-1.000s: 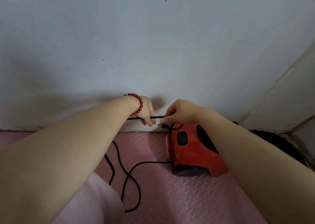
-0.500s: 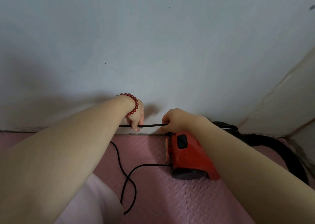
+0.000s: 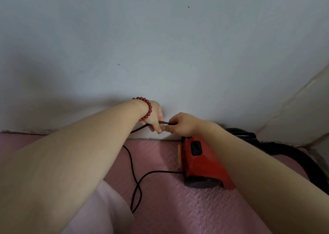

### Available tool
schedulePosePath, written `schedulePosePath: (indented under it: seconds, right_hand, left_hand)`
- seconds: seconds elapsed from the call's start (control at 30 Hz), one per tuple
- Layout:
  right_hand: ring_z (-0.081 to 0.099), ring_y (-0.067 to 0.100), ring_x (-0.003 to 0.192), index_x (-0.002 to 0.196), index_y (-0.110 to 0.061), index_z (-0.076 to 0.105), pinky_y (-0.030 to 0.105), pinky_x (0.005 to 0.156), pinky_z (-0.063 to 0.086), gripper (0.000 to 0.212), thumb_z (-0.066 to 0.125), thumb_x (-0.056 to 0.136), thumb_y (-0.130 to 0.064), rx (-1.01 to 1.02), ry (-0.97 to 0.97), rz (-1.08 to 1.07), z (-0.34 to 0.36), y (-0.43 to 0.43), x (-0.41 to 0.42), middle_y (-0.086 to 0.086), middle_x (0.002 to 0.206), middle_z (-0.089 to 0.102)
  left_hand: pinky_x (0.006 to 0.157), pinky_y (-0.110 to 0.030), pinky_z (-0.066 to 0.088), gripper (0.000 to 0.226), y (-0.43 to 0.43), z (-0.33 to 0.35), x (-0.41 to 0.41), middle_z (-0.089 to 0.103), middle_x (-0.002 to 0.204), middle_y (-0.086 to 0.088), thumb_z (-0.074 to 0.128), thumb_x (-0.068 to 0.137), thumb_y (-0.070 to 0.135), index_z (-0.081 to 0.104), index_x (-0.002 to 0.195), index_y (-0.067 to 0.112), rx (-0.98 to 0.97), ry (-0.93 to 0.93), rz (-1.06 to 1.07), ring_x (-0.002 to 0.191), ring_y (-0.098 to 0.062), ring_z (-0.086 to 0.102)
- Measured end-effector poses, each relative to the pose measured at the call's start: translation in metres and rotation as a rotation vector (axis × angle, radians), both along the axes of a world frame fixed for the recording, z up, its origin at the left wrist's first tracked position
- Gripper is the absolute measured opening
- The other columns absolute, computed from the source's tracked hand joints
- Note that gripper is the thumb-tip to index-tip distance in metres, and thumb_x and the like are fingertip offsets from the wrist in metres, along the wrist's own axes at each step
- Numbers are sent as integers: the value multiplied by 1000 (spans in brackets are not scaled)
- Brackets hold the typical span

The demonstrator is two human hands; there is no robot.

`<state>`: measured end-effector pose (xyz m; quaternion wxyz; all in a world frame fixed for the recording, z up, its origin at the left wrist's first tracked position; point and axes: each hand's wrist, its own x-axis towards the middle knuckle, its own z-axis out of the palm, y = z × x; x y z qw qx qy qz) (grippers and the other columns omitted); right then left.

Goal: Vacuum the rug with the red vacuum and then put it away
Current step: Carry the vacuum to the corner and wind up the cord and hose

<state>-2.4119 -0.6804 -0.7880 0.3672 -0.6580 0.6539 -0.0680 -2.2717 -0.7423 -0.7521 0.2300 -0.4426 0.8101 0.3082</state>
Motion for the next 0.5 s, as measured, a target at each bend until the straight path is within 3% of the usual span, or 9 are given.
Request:
schedulePosePath:
  seconds: [0.13,0.23,0.3,0.43,0.5]
  right_hand:
    - [50,6,53,65,-20,59,20,52,38,34,58,90,-44,67,50,4,-4,1,-9,-6,62,58]
    - [54,10,65,70,-19,62,25,61,41,41,51,90,-53,62,181,25,-14,6,-20,-5,70,62]
    - [55,15,74,78,-16,63,29,69,42,42,48,93,-52,44,199,22,-18,6,-23,1,82,66]
    - [46,7,61,78,-16,62,21,57,35,39,44,97,-45,-34,98,16,-9,5,-15,-5,66,49]
    - [44,7,58,77,-14,62,20,55,34,42,43,97,-45,-66,40,6,-7,4,-7,-4,63,45]
  left_hand:
    - [71,-16,51,15,-7,-12,13,67,74,14,72,81,21,73,95,22,67,-49,37,73,-1,63]
    - [60,-12,49,17,-12,-18,19,68,79,11,73,80,19,73,97,19,58,-64,65,80,-4,64]
    - [67,-15,48,18,-10,-15,18,68,78,12,73,80,24,72,97,21,62,-39,66,81,-3,64]
    - [90,-24,47,26,-9,-9,14,69,83,14,71,81,34,70,103,23,7,50,72,86,-6,65]
    - [85,-23,47,25,-8,-7,15,66,87,13,67,83,34,69,106,24,-61,14,28,92,-8,64]
